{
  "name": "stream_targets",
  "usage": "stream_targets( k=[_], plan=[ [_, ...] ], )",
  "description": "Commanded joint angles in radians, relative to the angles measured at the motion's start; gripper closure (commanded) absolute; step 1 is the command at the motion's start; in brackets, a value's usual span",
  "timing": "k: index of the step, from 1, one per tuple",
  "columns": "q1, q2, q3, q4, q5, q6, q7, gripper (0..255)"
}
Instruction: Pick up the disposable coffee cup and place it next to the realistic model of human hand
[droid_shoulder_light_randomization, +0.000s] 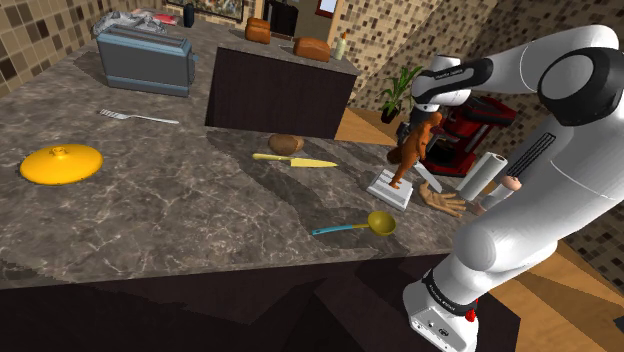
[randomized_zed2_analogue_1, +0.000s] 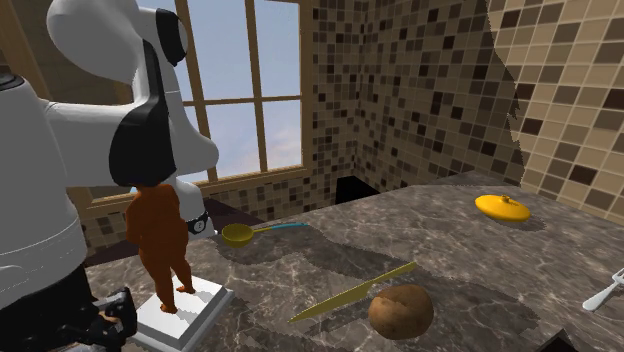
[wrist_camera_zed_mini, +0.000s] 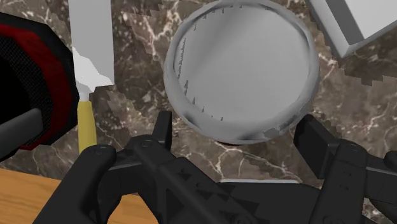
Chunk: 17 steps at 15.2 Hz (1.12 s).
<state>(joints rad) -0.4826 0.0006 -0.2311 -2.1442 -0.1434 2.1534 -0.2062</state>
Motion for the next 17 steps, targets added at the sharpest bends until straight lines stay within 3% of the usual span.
stream_targets(
  k=[1, 11, 12, 17],
  plan=[
    [-0.001, 0.014, -0.001, -0.011, 0.001, 0.026, 0.001, 255],
    [-0.002, 0.028, -0.001, -0.025, 0.003, 0.055, 0.002, 255],
    [-0.001, 0.029, -0.001, -0.025, 0.003, 0.054, 0.003, 0],
    [-0.002, 0.028, -0.001, -0.025, 0.003, 0.055, 0.002, 0]
  ],
)
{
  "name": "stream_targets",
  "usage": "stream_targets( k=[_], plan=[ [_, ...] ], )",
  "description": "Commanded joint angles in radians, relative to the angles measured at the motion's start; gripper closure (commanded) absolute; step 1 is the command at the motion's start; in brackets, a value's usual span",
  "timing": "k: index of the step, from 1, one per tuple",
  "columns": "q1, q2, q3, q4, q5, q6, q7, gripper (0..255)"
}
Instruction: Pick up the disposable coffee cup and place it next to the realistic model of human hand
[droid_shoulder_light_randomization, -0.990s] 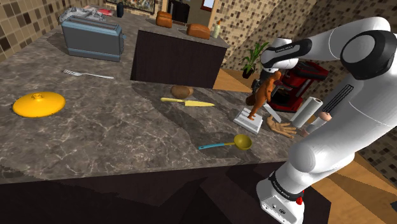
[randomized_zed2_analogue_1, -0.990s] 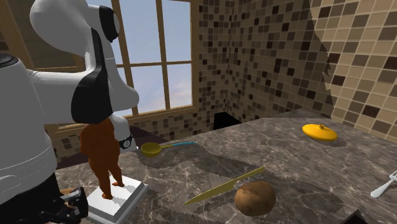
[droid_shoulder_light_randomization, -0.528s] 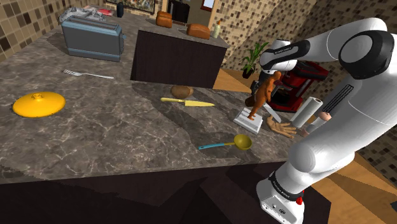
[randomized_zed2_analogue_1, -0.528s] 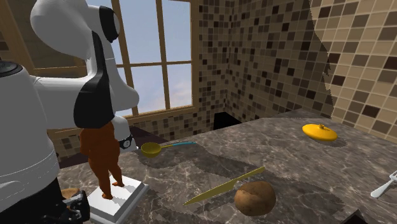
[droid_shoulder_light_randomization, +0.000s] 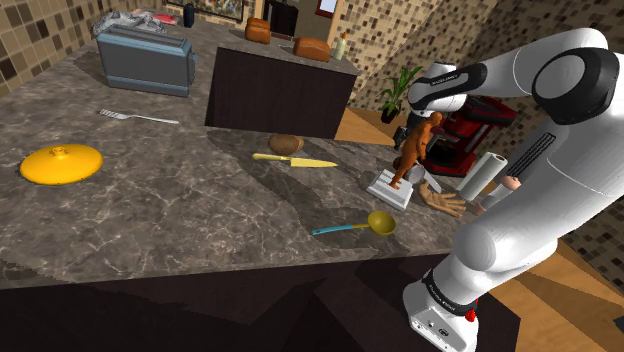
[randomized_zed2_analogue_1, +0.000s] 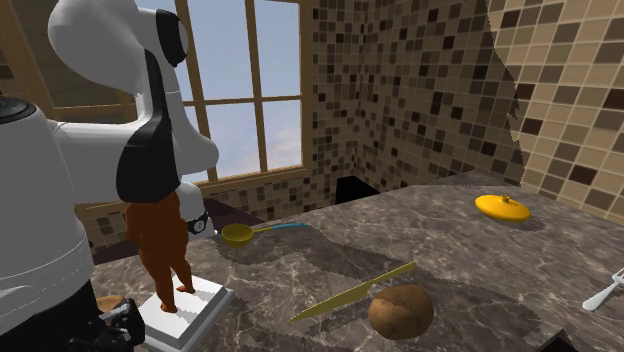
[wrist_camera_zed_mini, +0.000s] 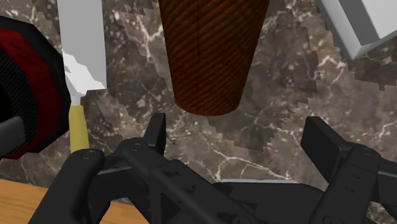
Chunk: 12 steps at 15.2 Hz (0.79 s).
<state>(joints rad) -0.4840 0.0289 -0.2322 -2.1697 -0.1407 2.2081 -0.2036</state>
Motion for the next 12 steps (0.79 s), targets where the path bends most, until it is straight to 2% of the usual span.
stream_targets(
  k=[1, 4, 12],
  plan=[
    [0.002, -0.017, 0.002, 0.016, -0.002, -0.033, 0.001, 0],
    [0.009, -0.056, 0.008, 0.068, -0.004, -0.125, 0.004, 0],
    [0.009, -0.056, 0.008, 0.068, -0.004, -0.125, 0.004, 0]
  ],
)
